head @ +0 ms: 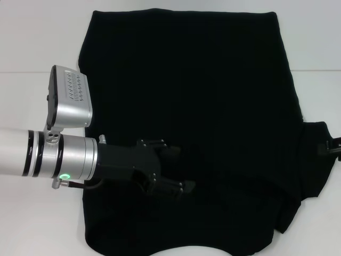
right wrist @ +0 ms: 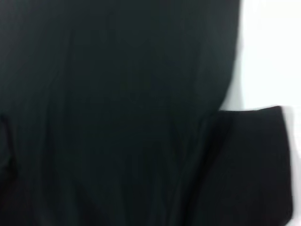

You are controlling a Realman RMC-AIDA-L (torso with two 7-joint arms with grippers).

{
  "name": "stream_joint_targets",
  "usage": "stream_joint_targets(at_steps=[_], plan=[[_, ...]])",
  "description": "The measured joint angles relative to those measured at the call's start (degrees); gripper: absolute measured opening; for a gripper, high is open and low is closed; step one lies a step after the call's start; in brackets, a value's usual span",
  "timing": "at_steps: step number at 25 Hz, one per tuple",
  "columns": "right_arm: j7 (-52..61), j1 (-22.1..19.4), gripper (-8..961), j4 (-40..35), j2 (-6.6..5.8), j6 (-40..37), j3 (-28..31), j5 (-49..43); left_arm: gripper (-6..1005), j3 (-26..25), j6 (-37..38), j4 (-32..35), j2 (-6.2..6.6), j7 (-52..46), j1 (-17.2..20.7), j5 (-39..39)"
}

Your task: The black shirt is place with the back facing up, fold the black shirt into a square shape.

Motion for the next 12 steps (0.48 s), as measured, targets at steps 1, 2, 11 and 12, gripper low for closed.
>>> stream_joint_targets(at_steps=[1,2,11,12], plan=[[0.40,-0.06,724,0.09,-0.01,0.46,0.07,-0.53,951,0.00,-0.01,-0.01,0.00,0.00,-0.01,-0.06],[0.96,-0.09,718,0.18,-0.03,0.92,0.12,-1.29,951,0.00,-0.02,-0.03,-0.01,0.01,-0.01,-0.13],[2.60,0.63,665,1.47,0.44,3.93,-0.25,-3.96,950,-0.09,-0.32,-0.04,-0.01,0.02,-0.10,-0.27],[2.61,0.78,659,1.79,0.50,4.29,-0.26,-3.98,950,-0.20,-0.42,-0.04,-0.01,0.02,-0.13,-0.29]])
